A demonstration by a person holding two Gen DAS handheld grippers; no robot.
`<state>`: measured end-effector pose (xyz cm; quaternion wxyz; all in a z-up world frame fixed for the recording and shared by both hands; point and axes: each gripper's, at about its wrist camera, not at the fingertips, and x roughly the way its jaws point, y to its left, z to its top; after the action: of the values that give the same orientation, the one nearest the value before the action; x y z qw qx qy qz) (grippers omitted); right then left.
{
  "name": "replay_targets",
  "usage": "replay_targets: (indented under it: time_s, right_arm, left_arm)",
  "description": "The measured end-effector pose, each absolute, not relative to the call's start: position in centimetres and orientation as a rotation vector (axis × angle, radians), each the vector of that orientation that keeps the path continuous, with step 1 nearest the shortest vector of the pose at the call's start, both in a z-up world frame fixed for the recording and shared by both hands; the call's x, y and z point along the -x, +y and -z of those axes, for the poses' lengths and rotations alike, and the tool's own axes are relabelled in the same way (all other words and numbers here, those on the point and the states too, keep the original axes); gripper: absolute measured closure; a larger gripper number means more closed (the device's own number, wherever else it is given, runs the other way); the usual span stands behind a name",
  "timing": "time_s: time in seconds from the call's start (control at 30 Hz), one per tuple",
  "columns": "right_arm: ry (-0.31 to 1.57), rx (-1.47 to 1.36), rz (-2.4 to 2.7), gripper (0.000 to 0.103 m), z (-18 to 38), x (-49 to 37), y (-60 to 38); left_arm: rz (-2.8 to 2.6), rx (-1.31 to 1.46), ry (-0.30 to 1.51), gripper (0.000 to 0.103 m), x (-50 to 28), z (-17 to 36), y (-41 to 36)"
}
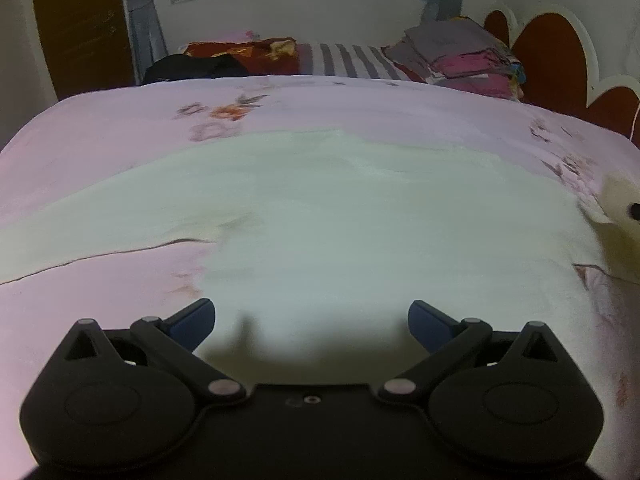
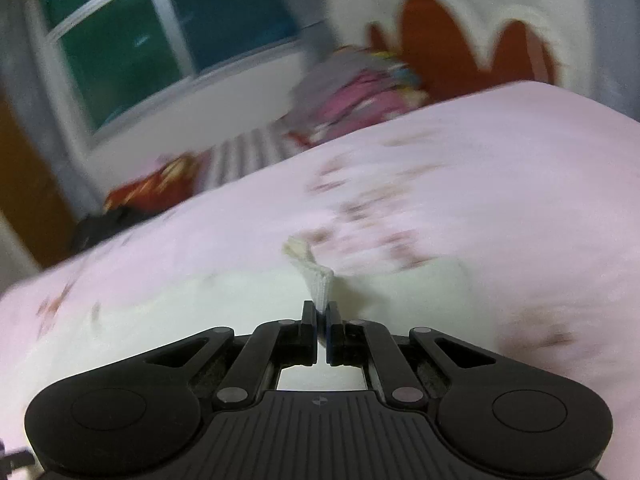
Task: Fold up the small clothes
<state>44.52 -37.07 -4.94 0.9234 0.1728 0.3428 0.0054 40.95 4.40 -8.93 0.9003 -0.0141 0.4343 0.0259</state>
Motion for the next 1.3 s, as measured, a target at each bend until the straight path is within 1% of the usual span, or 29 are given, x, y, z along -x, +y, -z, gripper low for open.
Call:
replay_targets:
  time_s: [0.13,0.3,0.53,0.57,0.63,0.67,0.7,0.77,0.8,0.83,0.87,0.9,0.97,1.07,1.1,1.13,1.2,1.27,1.3]
  right_arm:
    - [0.74,-0.278,-0.1,0.1,6.0,-45.5,-28.1]
    - [0.774,-0.187,-0.177,0.1,8.3,-47.5,-19.3]
    - [0.823,-0.155,-0.264,0.1,11.2,-49.9,-12.7]
    - [0.839,-0.141,-0.27,0.098,11.8,-50.2,-11.9]
    - [0.827,-0.098,-0.292,0.061,11.9,-50.3,-11.2]
    - [0.817,-0.093,-0.313,0.028,11.8,-50.2,-11.0]
    - [0.785,-0.082,-0.307,0.025,11.4,-49.6,-11.2]
    - [0.745,-0.043,-0.294,0.025,10.7,-48.5,-11.8]
    - [0.738,-0.048,-0.284,0.029,10.5,-47.9,-12.7]
    - [0.736,-0.074,-0.267,0.035,10.4,-47.3,-14.0]
    - [0.748,-0.108,-0.242,0.05,10.4,-47.0,-15.5]
    - [0.764,-0.138,-0.21,0.057,10.5,-46.7,-16.8]
    - [0.783,-0.207,-0.148,0.058,10.7,-46.2,-19.8]
    - [0.801,-0.278,-0.086,0.058,11.0,-45.0,-24.1]
    - [0.803,-0.284,-0.076,0.059,11.0,-44.8,-24.9]
    - [0.803,-0.288,-0.065,0.061,11.0,-44.6,-25.8]
    - [0.808,-0.306,-0.052,0.074,11.2,-44.3,-27.2]
    - [0.823,-0.334,-0.042,0.08,11.6,-44.3,-28.7]
    - [0.829,-0.346,-0.04,0.08,12.0,-44.3,-29.3]
  left_arm:
    - [-0.025,0.105,0.924,0.001,-39.4,9.3,8.5]
    - [-0.06,0.112,0.908,0.003,-37.6,9.5,12.7]
    - [-0.073,0.149,0.922,0.002,-37.2,9.6,15.3]
    - [-0.063,0.162,0.928,0.002,-37.3,9.7,15.6]
    - [-0.044,0.194,0.94,0.002,-37.8,9.8,15.9]
    - [-0.039,0.201,0.94,0.002,-38.2,9.9,15.8]
    - [-0.03,0.207,0.935,0.002,-38.7,9.8,15.5]
    - [-0.022,0.215,0.915,0.002,-40.0,9.9,14.5]
    - [-0.004,0.226,0.909,0.002,-40.9,10.0,13.7]
    - [0.018,0.235,0.911,0.004,-41.8,10.1,12.9]
    - [0.051,0.242,0.911,0.01,-42.9,10.3,11.7]
    - [0.084,0.247,0.904,0.013,-43.9,10.4,10.4]
    - [0.142,0.266,0.9,0.029,-45.8,10.8,7.8]
    - [0.211,0.308,0.934,0.045,-48.3,11.8,4.6]
    - [0.227,0.337,0.944,0.047,-49.2,12.3,3.8]
    - [0.232,0.355,0.944,0.051,-50.0,12.8,3.1]
    - [0.21,0.354,0.964,0.058,-51.1,13.8,1.8]
    - [0.203,0.378,0.962,0.067,-51.9,14.5,1.3]
    - [0.196,0.378,0.96,0.071,-52.2,14.7,1.0]
